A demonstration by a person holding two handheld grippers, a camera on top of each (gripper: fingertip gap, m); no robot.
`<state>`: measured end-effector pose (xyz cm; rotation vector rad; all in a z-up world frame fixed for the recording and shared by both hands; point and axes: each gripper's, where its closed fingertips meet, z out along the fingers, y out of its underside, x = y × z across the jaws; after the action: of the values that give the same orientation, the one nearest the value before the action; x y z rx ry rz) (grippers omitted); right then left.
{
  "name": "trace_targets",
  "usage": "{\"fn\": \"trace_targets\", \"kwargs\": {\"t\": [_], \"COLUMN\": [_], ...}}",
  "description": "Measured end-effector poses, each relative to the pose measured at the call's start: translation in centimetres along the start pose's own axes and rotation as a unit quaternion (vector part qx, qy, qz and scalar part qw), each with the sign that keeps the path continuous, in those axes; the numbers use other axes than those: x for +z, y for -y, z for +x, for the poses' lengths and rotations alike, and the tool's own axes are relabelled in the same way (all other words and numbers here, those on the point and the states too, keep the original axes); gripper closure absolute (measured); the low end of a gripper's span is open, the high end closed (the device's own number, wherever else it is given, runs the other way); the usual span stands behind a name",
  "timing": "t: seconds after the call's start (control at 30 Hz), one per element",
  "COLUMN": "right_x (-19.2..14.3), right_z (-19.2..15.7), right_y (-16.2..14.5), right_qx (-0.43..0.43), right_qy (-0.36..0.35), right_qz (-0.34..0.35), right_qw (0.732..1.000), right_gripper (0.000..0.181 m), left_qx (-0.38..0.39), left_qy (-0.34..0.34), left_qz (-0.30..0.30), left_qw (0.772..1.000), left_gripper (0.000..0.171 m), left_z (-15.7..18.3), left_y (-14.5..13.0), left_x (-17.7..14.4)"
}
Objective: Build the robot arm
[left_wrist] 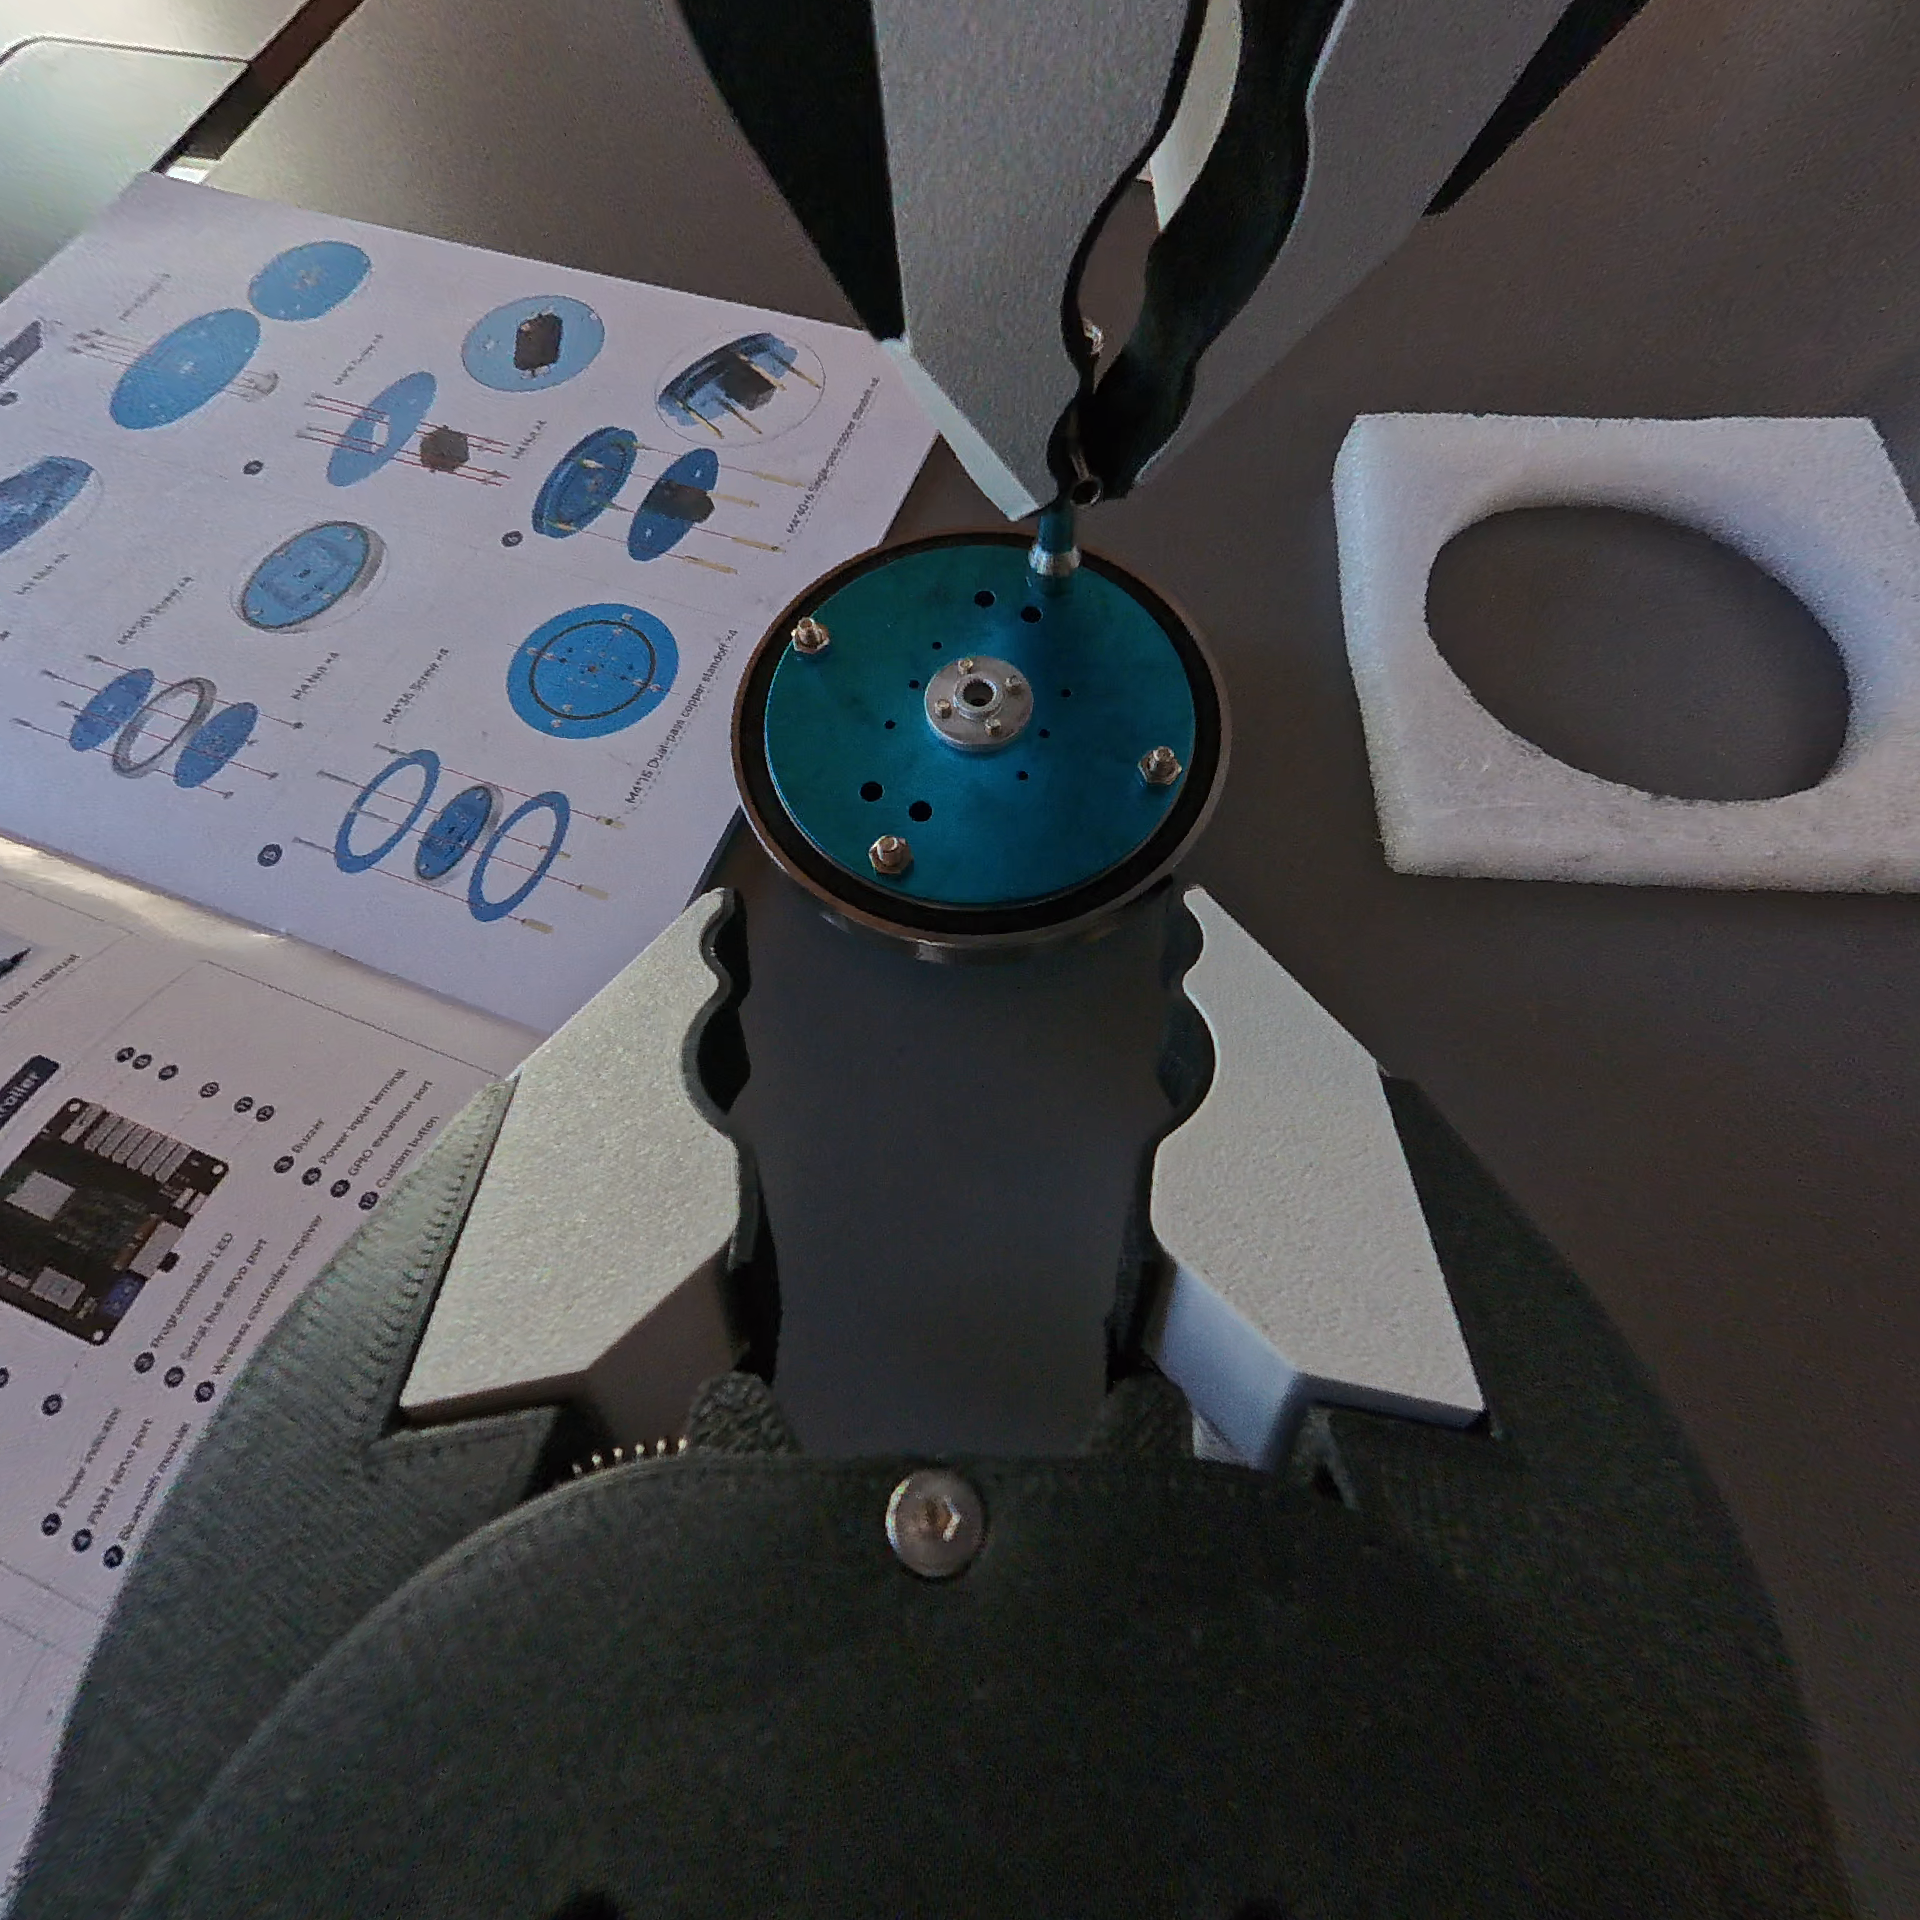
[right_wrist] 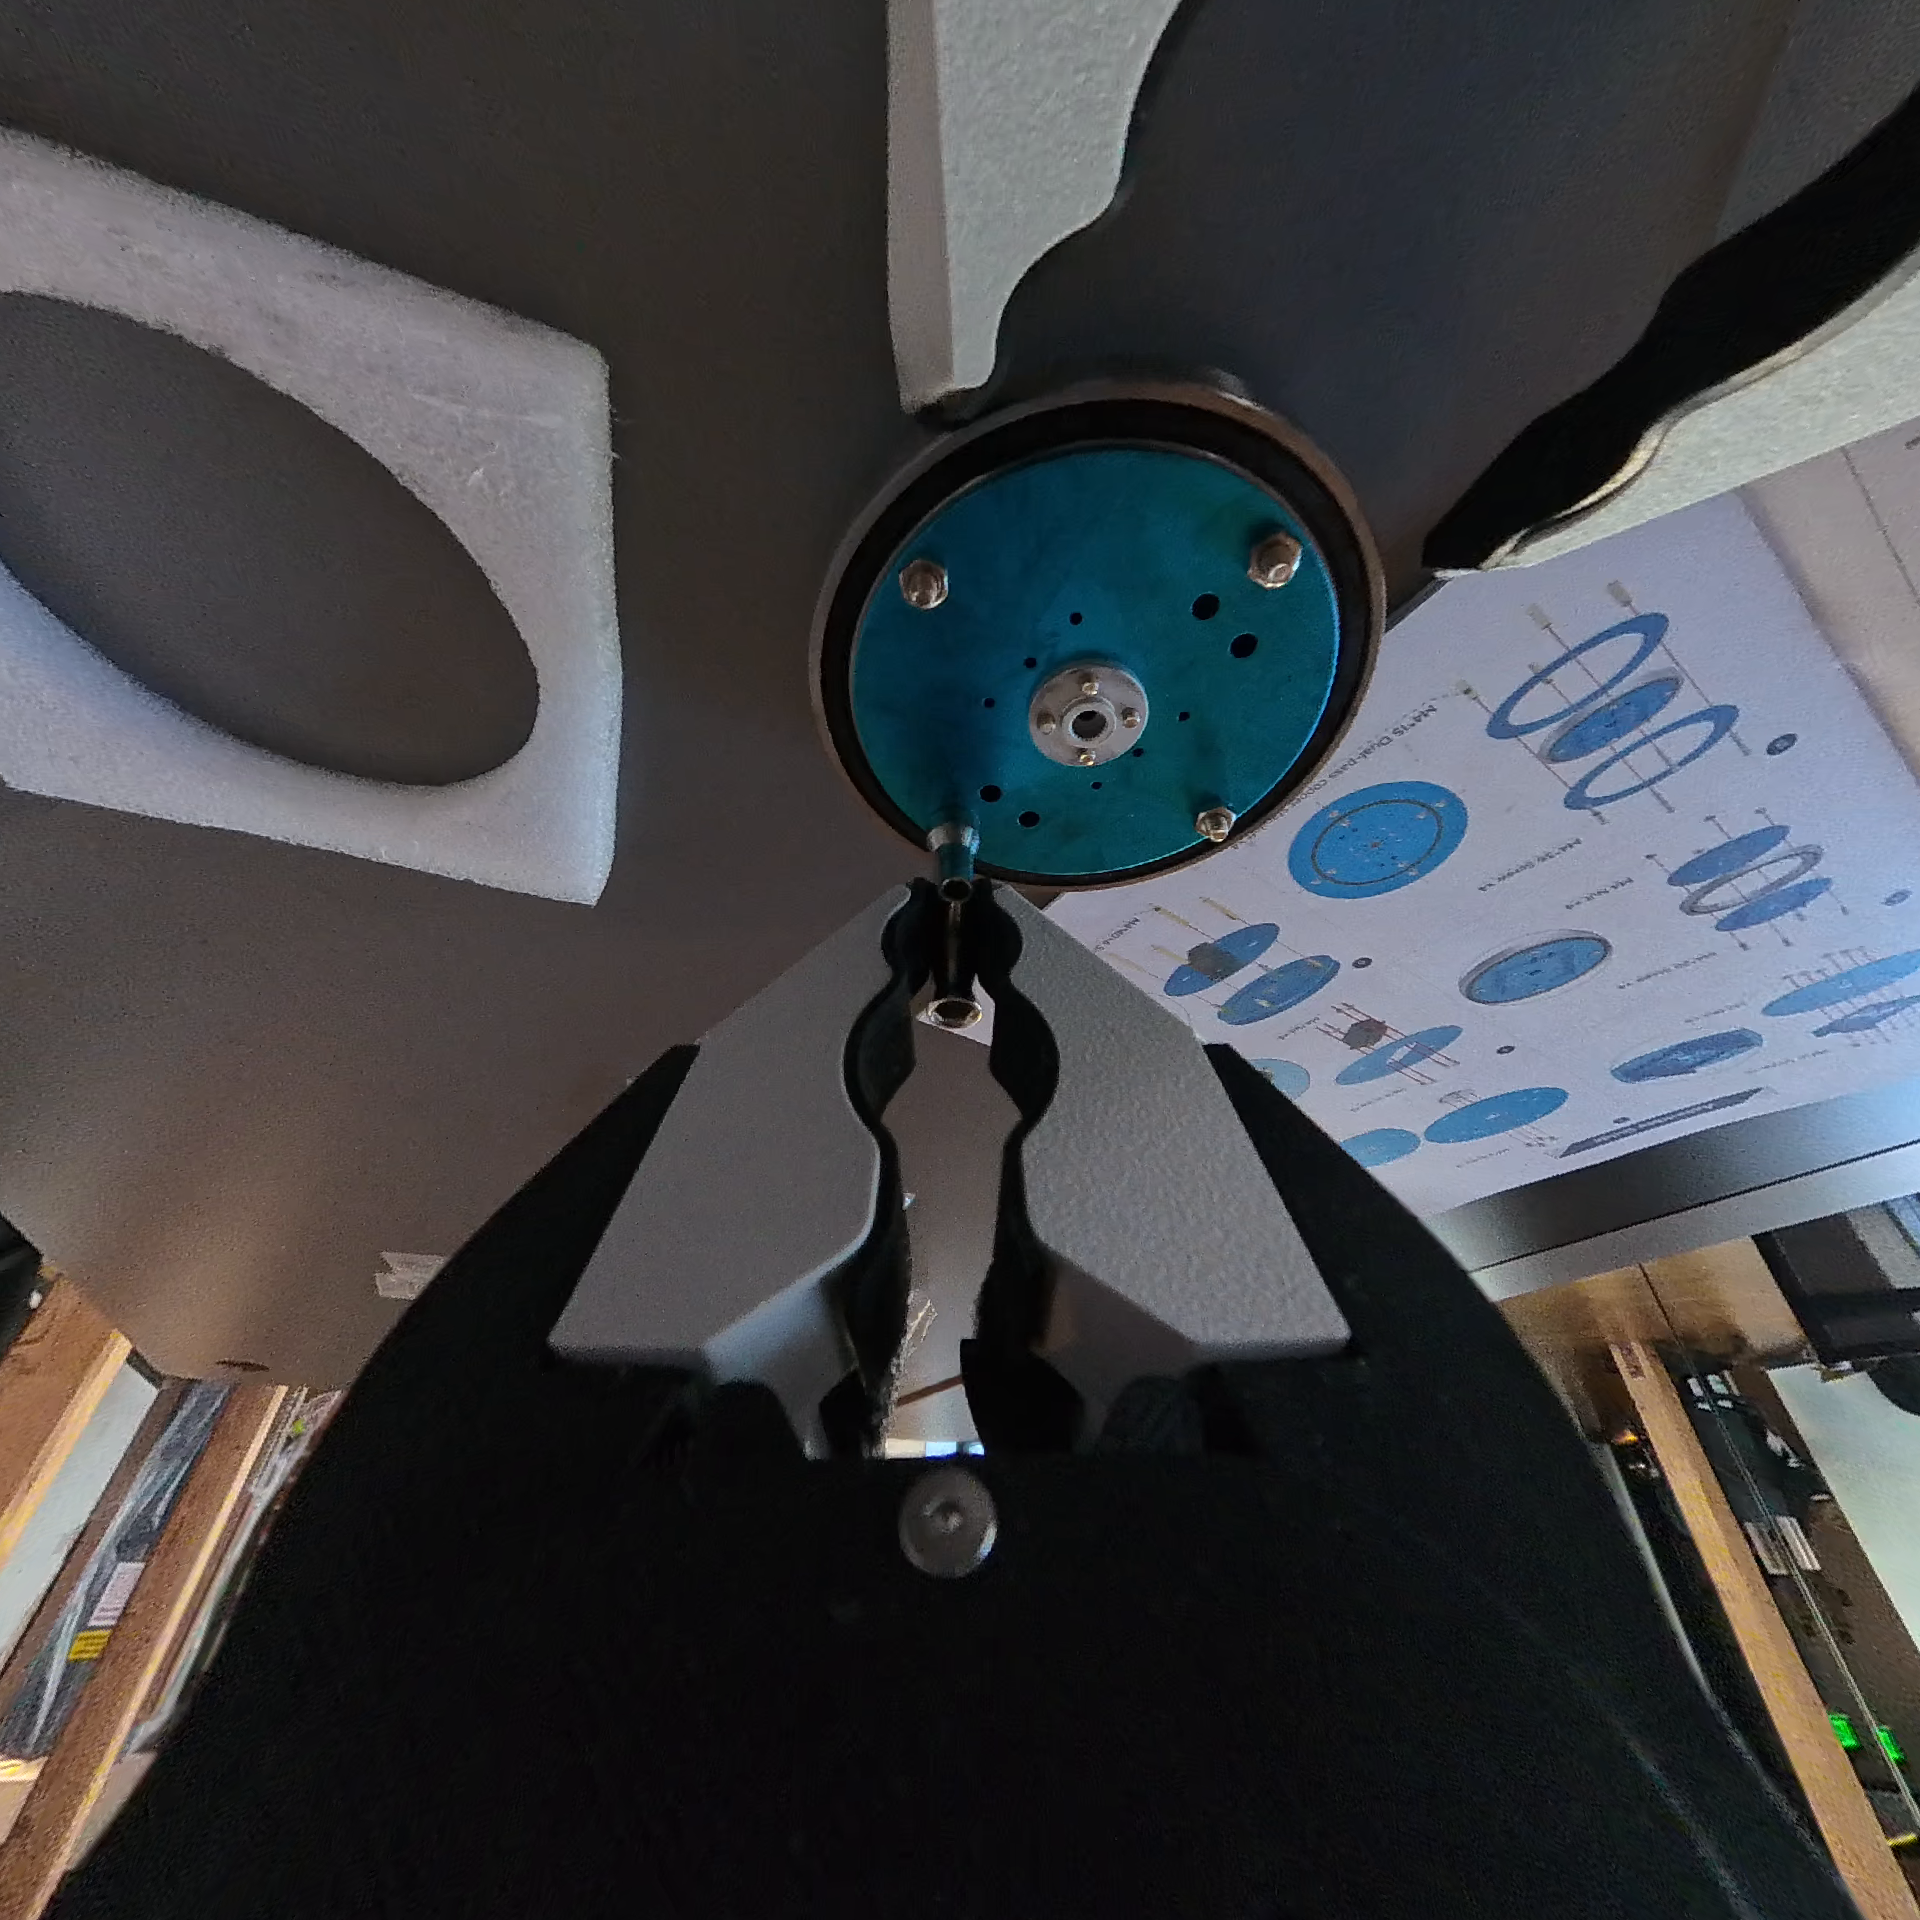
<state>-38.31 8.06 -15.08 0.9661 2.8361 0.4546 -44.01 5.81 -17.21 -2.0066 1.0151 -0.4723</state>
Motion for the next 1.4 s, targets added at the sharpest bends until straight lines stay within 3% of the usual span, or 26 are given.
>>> {"fn": "trace_targets", "kwargs": {"t": [0.2,0.5,0.73,1.2,1.4], "right_x": [0.0,0.0,0.0,0.0,0.0], "right_z": [0.0,0.0,-0.1,-0.2,-0.3], "right_y": [0.0,0.1,0.0,0.1,0.0], "right_qx": [0.037,0.138,0.248,0.374,0.439], "right_qy": [0.021,0.075,0.118,0.098,0.137], "right_qz": [0.014,0.039,0.042,0.029,0.051], "right_qw": [0.999,0.987,0.961,0.922,0.886], "right_gripper": [0.175,0.176,0.176,0.176,0.175], "left_qx": [-0.024,-0.067,-0.068,-0.075,-0.072], "left_qy": [0.013,0.097,0.106,0.109,0.106], "left_qz": [0.024,0.117,0.099,0.088,0.084], "left_qw": [0.999,0.986,0.987,0.987,0.988], "left_gripper": [0.093,0.097,0.096,0.096,0.097], "left_z": [-1.4,-6.2,-6.6,-6.8,-6.6], "left_y": [0.3,1.2,0.5,0.1,0.2], "left_x": [-1.9,-7.3,-6.9,-6.5,-6.2]}}
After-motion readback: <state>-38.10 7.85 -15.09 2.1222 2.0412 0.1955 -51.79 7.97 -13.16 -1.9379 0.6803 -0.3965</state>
